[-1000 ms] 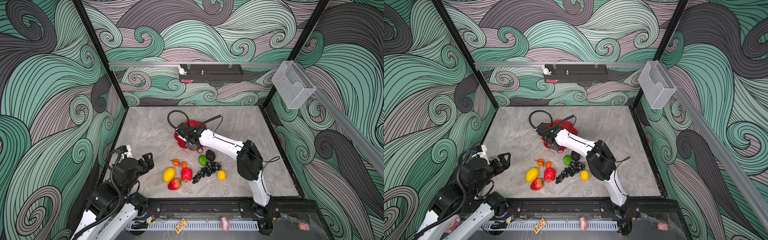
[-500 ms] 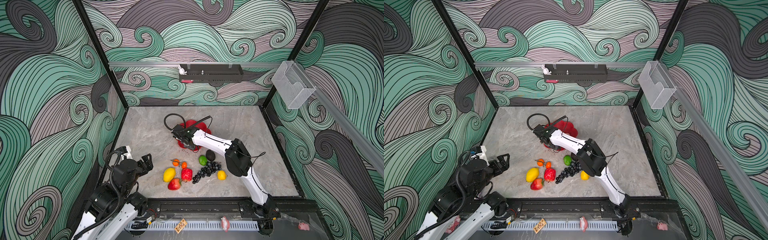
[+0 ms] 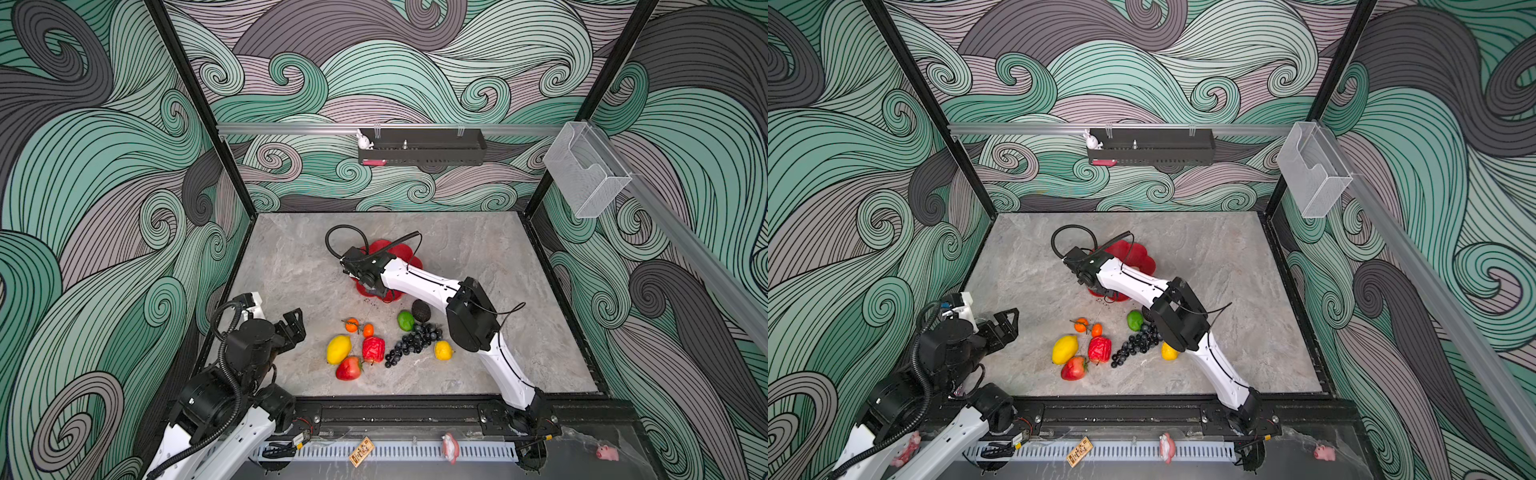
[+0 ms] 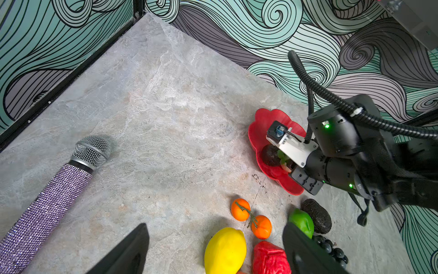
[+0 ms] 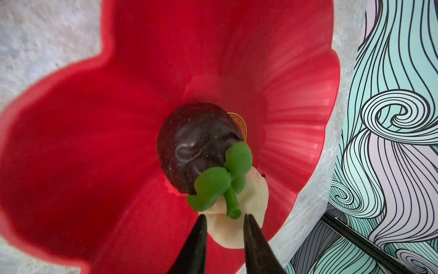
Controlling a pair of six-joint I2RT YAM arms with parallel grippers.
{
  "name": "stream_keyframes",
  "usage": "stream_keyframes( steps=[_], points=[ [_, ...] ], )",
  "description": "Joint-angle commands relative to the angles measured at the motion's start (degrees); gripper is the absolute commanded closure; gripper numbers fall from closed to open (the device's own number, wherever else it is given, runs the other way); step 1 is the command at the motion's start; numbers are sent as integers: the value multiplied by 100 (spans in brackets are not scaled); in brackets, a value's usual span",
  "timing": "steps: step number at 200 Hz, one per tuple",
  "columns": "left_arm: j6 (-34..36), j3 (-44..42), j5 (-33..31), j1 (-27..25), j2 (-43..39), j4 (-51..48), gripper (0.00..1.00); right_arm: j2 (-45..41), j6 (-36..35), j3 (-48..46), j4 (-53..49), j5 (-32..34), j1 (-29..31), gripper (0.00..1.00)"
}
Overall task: Place and organize the fake fruits in the fruit bowl
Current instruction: 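Lower the mangosteen into the red bowl beside the pear with the right gripper, then open the right gripper to release the mangosteen and lift slightly, then lower the right gripper onto the cream pear in the bowl and close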
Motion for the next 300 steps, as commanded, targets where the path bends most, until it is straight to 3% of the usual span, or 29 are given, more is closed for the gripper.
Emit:
stream_keyframes(
  steps=[1,82,129,173,204,244,300],
  points=[
    [71,-21,-152,31,19,-101,10,66,21,182,-97,-78,-2,68],
    [95,-40,-169,30,22,-75,10,-260,481,268,-178,-424,-141,62],
    [97,-75,-154,31,71,-36,10,-1108,1585,-35,-238,-1515,-482,52],
    [88,-102,-141,32,107,-15,10,-1326,2993,-319,-259,-1548,-846,46],
    [74,-108,-125,32,82,-29,10,-1319,4127,-483,-251,-2209,-1229,39],
    [79,-125,-116,31,72,-10,10,-1181,5040,-405,-253,-2303,-1342,21],
    [79,-150,-117,25,10,12,10,-1046,6000,-705,191,-2377,-1369,19]
  ],
)
